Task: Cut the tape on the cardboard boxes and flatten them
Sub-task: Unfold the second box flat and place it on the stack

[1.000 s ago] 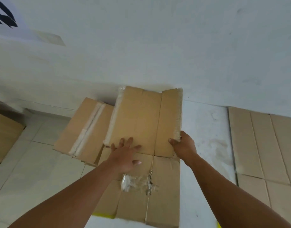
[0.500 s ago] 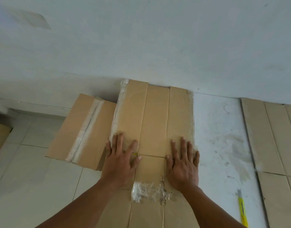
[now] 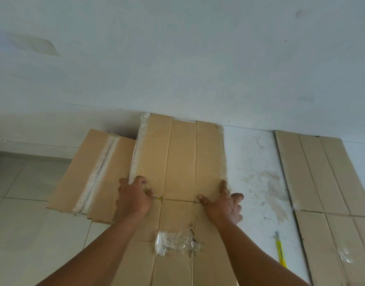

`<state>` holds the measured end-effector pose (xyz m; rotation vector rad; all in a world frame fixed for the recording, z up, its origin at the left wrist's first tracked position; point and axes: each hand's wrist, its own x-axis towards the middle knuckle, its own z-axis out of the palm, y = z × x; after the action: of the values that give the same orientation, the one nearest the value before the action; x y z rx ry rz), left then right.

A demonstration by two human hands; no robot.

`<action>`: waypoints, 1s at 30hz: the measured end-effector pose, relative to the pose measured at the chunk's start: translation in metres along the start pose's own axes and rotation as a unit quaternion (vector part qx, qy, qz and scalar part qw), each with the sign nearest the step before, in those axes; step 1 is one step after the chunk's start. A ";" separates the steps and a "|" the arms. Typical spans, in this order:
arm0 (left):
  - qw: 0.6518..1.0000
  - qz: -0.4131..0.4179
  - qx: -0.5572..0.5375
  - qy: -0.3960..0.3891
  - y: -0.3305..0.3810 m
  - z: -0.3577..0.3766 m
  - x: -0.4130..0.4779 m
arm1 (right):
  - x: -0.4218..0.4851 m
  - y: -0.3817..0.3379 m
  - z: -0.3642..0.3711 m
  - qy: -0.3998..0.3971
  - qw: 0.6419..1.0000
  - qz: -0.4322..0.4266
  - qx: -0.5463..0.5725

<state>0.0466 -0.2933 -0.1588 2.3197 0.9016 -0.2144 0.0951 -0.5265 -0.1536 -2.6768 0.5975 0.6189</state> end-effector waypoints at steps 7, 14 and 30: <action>0.995 0.023 -0.096 -0.023 0.000 -0.018 -0.013 | 0.000 0.023 -0.023 0.013 0.996 -0.082 0.034; 0.980 0.122 -0.150 -0.044 0.056 0.002 -0.066 | 0.000 0.087 -0.092 0.073 0.989 -0.115 0.061; 0.961 0.178 -0.145 -0.154 0.315 0.209 -0.179 | 0.166 0.356 -0.272 0.111 0.987 -0.061 0.101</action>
<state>0.1335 -0.6985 -0.1005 2.0548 0.3280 -0.2627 0.1573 -0.9938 -0.0782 -2.5829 0.5168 0.2145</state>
